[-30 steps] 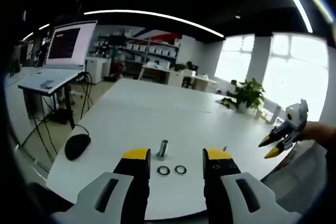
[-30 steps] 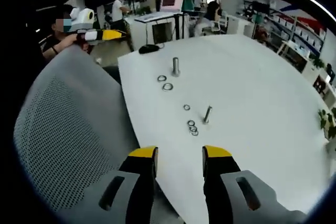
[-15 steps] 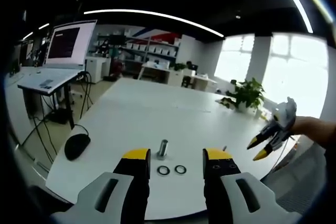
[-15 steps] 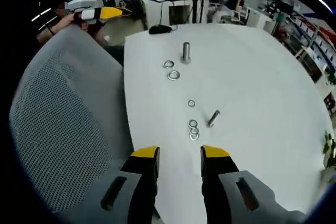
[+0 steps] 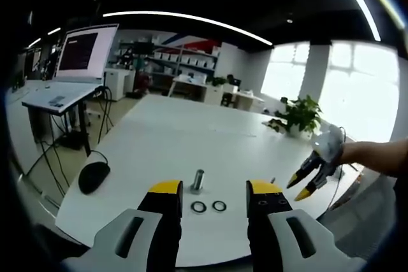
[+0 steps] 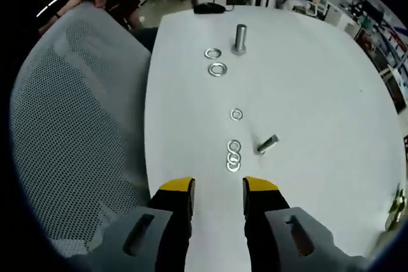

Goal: Place the washer onto the threaded stud by aligning its center hole with the stud, sliding it down to the base, and recovering from edge contact or off-axis alignment until the washer reaches the visible bottom stop.

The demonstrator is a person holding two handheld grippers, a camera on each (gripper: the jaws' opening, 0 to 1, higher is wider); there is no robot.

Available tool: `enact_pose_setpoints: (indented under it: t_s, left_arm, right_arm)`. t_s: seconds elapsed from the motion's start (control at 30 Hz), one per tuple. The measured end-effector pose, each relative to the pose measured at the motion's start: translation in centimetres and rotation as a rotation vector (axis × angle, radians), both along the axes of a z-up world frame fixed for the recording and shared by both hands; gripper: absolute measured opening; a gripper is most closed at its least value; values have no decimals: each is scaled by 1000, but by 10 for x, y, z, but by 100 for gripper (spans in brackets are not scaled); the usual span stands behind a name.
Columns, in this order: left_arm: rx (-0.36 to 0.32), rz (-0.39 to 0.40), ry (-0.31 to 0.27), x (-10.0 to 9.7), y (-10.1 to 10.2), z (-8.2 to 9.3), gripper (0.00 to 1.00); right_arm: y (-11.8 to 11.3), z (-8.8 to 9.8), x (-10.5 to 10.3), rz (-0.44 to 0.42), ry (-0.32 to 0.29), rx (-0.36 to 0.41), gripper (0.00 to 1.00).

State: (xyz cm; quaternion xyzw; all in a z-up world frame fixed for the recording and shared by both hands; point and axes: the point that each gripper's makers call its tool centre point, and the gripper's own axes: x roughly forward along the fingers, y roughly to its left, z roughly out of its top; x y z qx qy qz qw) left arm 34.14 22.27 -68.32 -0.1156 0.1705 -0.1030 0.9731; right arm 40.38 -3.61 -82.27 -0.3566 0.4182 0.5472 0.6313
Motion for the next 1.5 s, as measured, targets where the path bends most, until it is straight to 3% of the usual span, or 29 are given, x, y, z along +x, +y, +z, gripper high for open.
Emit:
enact_pose_setpoints:
  t_s: [0.17,0.63,0.9,1.2,1.5]
  left_arm:
    - [-1,1,0,0,0,0,38]
    - [-6,1,-3,1,2,-1,38]
    - [-7,2,-2,1,3,-2,38]
    - [-7,2,2,1,2,-2,37]
    - [-7,3,8,1,3,-4,37]
  right_arm:
    - [0,-8,6,7,9,-23,27]
    - [21,-26,13,61,14,-78,27]
    - [19,-40,17,70,30,-132,25]
    - [20,-45,19,54,51,-147,24]
    - [21,-46,21,56,13,-151,21]
